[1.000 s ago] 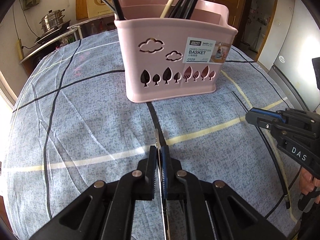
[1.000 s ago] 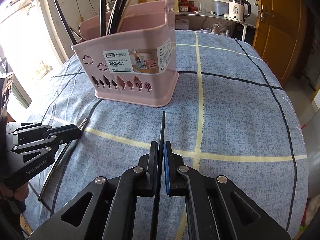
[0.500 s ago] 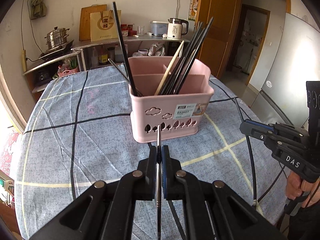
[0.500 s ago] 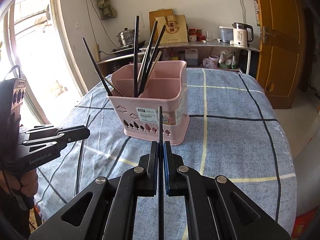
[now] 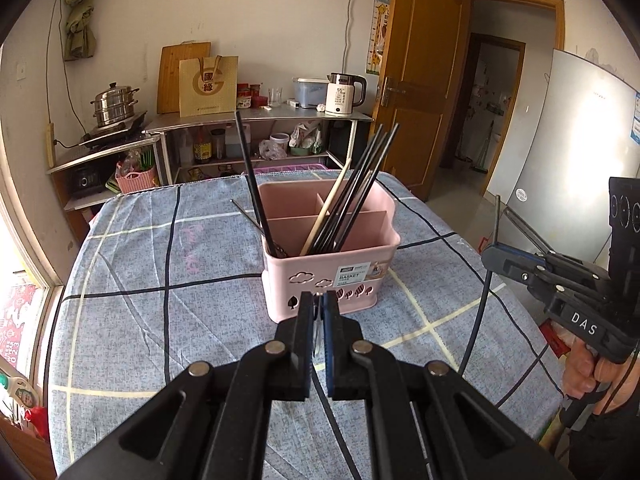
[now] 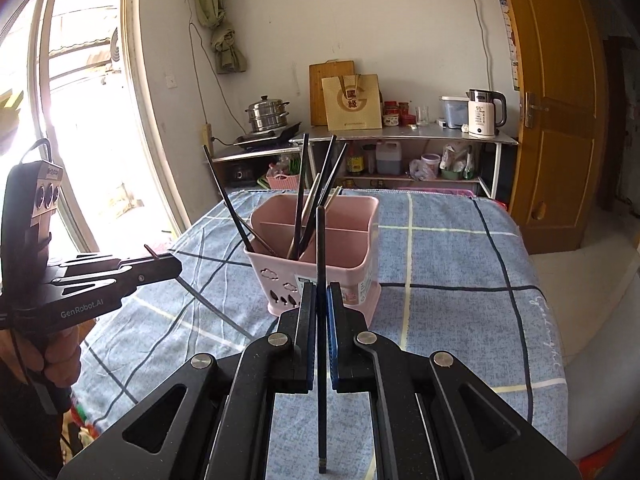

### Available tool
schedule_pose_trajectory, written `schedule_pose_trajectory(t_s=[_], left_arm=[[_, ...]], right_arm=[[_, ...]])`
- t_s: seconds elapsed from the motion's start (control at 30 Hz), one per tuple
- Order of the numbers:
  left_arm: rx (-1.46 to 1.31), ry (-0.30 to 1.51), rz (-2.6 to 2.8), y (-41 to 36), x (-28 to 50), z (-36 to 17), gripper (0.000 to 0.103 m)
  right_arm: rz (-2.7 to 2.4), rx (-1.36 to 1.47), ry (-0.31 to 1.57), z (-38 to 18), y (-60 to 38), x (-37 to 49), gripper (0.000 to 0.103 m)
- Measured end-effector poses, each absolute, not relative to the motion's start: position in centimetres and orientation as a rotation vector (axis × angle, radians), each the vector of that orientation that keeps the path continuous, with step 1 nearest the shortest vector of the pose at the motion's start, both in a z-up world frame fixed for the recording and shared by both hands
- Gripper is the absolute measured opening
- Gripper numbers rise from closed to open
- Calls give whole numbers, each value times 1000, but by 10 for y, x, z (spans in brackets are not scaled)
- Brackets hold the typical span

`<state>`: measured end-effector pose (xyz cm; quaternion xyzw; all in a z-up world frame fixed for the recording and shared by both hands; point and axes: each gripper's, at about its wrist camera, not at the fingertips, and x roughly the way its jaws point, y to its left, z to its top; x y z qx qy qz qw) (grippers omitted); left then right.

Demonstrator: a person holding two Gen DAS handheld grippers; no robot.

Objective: Organize utensils
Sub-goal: 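Carry both chopsticks over the pink basket and lower them in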

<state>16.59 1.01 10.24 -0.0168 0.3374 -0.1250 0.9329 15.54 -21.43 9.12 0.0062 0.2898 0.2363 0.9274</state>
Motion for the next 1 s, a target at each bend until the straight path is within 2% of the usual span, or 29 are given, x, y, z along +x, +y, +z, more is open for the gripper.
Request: schedule_pose_trajectory(t_s=[0.67,1.0], left_arm=[[-44,707,-269,14,168,105,5],[-47,681,-275,19,189,136,5]], right_arm=[[510,2,570,102,-208,153,5],[538,13,502,126,-194,168,5]])
